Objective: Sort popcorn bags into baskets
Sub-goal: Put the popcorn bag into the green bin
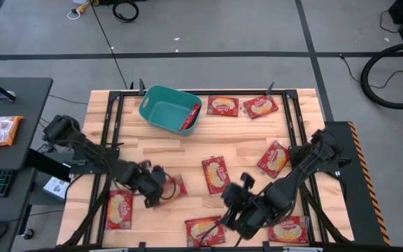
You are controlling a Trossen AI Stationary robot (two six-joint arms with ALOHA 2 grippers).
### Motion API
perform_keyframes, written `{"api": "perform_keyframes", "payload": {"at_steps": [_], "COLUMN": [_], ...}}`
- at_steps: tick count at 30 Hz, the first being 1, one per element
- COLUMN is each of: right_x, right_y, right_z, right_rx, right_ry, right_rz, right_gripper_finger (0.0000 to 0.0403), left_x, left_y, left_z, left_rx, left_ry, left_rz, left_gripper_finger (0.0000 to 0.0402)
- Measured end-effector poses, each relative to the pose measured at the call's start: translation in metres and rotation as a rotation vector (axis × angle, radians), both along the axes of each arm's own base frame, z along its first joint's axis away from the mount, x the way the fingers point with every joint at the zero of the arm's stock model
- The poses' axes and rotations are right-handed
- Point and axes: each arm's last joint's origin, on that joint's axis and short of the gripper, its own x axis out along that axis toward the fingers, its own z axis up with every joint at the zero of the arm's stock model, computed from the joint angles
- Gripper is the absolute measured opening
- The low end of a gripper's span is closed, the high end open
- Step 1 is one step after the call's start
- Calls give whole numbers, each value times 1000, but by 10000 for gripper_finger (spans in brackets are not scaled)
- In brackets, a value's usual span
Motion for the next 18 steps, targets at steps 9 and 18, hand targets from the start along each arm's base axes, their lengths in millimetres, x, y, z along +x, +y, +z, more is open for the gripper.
{"api": "perform_keyframes", "payload": {"at_steps": [9, 18], "right_x": [-20, -31], "right_y": [-59, -117], "right_z": [42, 81], "right_rx": [-132, -263], "right_ry": [-16, -25], "right_rz": [-131, -98], "right_gripper_finger": [7, 7], "left_x": [20, 16], "left_y": [70, 199], "left_z": [129, 162], "left_rx": [357, 594], "left_ry": [13, 40], "left_rz": [139, 642], "left_gripper_finger": [14, 14]}}
